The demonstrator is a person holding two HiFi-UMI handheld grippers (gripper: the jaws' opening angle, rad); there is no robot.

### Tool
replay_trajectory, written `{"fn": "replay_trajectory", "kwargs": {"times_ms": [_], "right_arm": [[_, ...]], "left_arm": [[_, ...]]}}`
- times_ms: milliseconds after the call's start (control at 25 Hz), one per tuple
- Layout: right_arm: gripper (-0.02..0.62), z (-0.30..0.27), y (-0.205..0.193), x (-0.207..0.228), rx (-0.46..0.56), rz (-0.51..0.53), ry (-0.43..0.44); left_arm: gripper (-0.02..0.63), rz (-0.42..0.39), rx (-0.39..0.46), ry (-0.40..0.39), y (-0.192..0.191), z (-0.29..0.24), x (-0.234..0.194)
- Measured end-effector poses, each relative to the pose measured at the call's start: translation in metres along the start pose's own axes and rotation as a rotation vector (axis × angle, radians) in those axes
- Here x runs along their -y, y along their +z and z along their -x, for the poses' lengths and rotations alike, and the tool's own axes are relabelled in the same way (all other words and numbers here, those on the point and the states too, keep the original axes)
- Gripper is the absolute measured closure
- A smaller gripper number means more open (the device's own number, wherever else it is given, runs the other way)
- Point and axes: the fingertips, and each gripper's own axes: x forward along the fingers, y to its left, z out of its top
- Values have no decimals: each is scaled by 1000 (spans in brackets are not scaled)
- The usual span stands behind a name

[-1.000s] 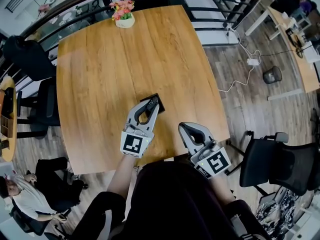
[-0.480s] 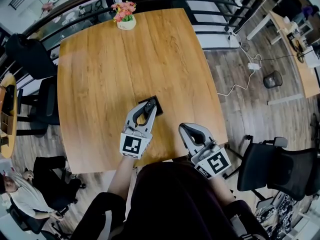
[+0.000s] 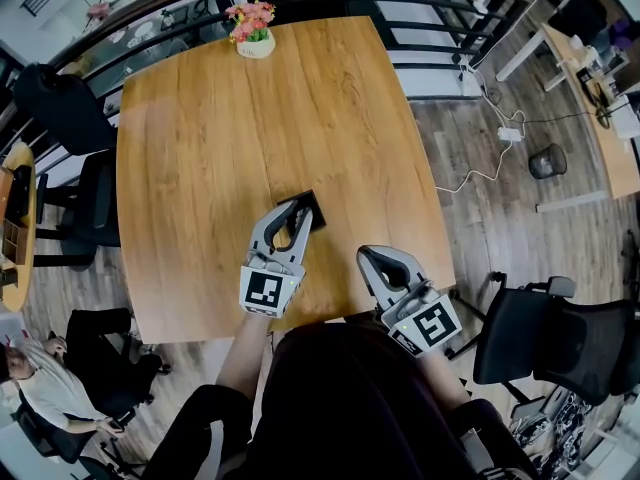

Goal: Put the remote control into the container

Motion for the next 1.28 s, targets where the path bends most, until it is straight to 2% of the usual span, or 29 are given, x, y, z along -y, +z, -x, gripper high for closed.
{"fn": "replay_trajectory", "kwargs": {"times_ms": [200, 480, 640, 800, 1000, 1280], "right_arm": [[577, -3, 2, 1, 5, -2, 7], [577, -7, 4, 1, 25, -4, 62], [577, -14, 9, -1, 35, -5, 100], [577, -19, 15, -4, 52, 2, 120], [577, -22, 14, -8, 60, 11, 139], [577, -18, 15, -7, 56, 6, 153]], "left_arm": [[520, 31, 74, 25, 13, 1, -2], [520, 43, 108, 52, 40, 14, 10], [529, 69, 104, 59, 56, 27, 18], [567, 63, 78, 50, 62, 39, 27], [590, 102, 95, 33, 68, 49, 36], [592, 104, 90, 36, 68, 52, 47]]}}
